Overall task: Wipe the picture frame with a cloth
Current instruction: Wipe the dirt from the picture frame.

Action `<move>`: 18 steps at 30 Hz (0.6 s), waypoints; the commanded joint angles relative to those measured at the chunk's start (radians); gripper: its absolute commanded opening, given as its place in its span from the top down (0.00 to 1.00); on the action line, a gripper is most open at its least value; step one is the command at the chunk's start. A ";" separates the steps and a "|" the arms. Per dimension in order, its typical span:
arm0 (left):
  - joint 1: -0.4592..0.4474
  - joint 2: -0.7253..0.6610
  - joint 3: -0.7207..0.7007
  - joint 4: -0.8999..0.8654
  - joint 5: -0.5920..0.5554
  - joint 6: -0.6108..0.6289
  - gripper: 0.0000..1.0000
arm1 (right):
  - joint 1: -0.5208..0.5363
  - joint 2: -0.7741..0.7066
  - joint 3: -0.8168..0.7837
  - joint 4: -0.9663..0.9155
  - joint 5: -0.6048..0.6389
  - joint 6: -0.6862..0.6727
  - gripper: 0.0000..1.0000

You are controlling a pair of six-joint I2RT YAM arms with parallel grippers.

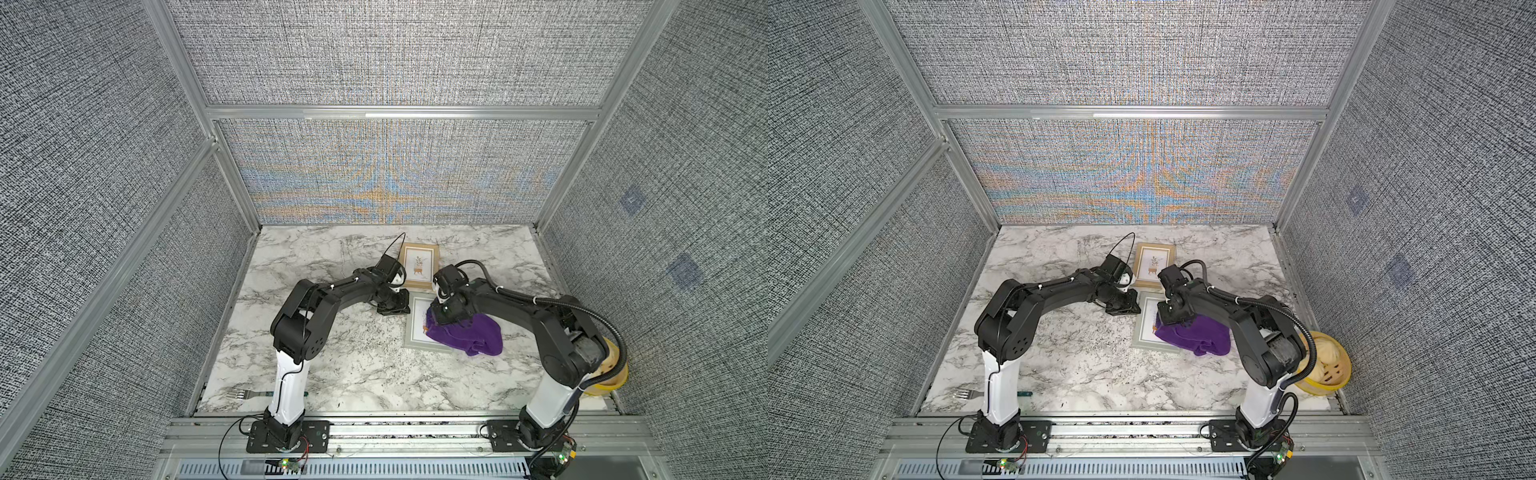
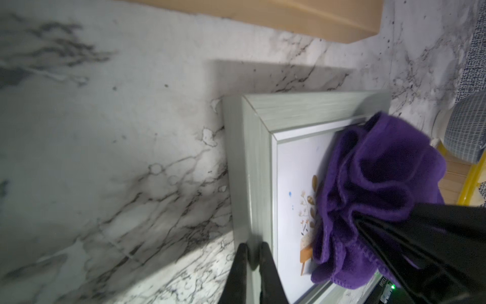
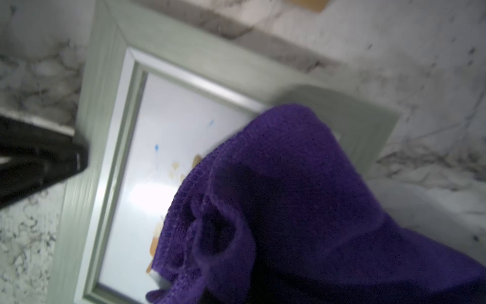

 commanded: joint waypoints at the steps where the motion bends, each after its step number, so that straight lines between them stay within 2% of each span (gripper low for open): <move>1: 0.002 0.040 -0.024 -0.255 -0.245 -0.021 0.91 | 0.023 -0.021 -0.050 -0.186 -0.046 0.014 1.00; 8: 0.002 0.047 -0.020 -0.248 -0.244 -0.041 0.91 | 0.071 -0.021 -0.066 -0.245 -0.115 0.014 1.00; 14: 0.002 0.045 -0.019 -0.253 -0.237 -0.024 0.91 | 0.067 0.100 0.021 -0.290 0.106 0.060 1.00; 18: 0.002 0.051 -0.021 -0.257 -0.231 -0.001 0.91 | 0.051 0.105 0.074 -0.235 0.194 0.082 1.00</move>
